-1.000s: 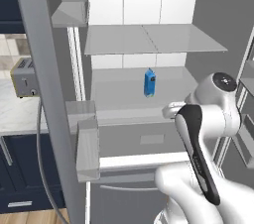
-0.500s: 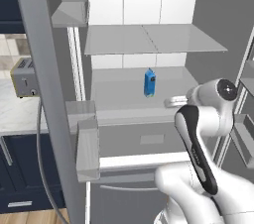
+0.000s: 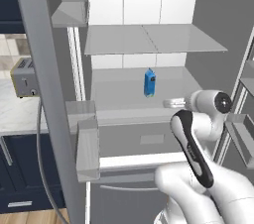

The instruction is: Take a sugar cube from the saucer and place it inside the coffee. Then, grab milk from the fridge and place it next to the coffee on the counter to sweeten the coffee.

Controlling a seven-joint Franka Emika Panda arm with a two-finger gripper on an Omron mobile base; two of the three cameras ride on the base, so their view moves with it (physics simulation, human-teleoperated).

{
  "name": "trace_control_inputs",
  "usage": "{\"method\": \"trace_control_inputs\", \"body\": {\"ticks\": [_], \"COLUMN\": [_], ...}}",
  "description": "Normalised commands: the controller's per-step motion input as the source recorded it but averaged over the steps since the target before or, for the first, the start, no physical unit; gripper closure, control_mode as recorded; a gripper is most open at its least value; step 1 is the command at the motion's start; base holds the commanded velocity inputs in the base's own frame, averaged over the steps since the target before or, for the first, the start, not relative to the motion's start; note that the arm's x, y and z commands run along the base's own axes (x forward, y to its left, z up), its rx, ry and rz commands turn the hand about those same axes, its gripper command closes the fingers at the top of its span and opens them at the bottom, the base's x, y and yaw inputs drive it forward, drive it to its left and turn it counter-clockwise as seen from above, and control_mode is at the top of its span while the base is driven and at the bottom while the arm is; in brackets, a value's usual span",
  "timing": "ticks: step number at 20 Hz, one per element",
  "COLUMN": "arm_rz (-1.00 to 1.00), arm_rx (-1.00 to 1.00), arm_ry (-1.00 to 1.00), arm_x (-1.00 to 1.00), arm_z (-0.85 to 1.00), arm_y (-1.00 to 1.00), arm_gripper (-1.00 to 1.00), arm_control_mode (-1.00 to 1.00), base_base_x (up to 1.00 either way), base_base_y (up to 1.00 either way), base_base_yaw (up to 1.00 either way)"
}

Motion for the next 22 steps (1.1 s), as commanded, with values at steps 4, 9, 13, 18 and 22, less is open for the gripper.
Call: {"method": "trace_control_inputs", "body": {"ticks": [4, 9, 13, 18, 22], "arm_rz": [0.00, 0.00, 0.00, 0.00, 0.00], "arm_rx": [0.00, 0.00, 0.03, 0.03, 0.00], "arm_ry": [-0.01, -0.01, -0.04, -0.08, 0.00], "arm_x": [0.28, 0.46, 0.59, 0.47, 0.54], "arm_z": [0.00, 0.00, 0.00, 0.00, -0.04], "arm_y": [0.00, 0.00, 0.00, 0.00, 0.00], "arm_gripper": [-1.00, -1.00, -1.00, -1.00, -1.00], "arm_control_mode": [-1.00, -1.00, -1.00, -1.00, -1.00], "base_base_x": [0.00, 0.00, 0.00, 0.00, 0.00], "base_base_y": [0.00, 0.00, 0.00, 0.00, 0.00], "base_base_yaw": [0.00, 0.00, 0.00, 0.00, 0.00]}}
